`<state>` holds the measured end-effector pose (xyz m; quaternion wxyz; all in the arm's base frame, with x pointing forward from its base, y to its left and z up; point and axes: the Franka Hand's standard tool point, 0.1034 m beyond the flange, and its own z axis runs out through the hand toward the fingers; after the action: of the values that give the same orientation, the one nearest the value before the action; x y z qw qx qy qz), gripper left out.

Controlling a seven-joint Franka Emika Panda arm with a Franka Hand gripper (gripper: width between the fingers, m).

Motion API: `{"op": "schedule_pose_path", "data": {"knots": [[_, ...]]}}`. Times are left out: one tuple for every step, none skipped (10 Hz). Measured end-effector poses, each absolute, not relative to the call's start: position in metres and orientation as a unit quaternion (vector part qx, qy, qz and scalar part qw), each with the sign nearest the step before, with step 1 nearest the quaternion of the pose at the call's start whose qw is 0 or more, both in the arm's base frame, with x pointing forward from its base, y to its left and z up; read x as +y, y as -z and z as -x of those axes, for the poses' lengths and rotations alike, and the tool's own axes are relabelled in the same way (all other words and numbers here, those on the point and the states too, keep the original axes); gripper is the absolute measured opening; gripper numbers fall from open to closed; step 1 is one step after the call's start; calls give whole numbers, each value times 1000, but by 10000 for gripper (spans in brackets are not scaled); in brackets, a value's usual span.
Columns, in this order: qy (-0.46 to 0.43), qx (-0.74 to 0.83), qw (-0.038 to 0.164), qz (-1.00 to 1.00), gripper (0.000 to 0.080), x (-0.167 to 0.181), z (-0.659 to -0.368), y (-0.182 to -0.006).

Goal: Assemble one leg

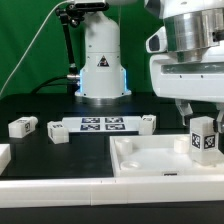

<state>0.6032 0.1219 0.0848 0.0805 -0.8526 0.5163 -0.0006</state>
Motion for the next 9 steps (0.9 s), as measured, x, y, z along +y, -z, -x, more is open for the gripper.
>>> {"op": "schedule_pose_path", "data": {"knots": [[3, 493, 81, 866, 587, 122, -605, -86], [10, 426, 79, 901, 638, 122, -605, -86], [13, 389, 77, 918, 646, 127, -604, -86], [21, 310, 72, 948, 646, 129, -604, -86], [23, 241, 62, 968, 649, 129, -604, -85], [24, 184, 54, 981, 649, 127, -605, -84], [31, 104, 42, 993, 649, 125, -607, -84], [32, 68, 40, 996, 649, 124, -607, -83], [34, 9, 33, 999, 649, 121, -607, -82]]}}
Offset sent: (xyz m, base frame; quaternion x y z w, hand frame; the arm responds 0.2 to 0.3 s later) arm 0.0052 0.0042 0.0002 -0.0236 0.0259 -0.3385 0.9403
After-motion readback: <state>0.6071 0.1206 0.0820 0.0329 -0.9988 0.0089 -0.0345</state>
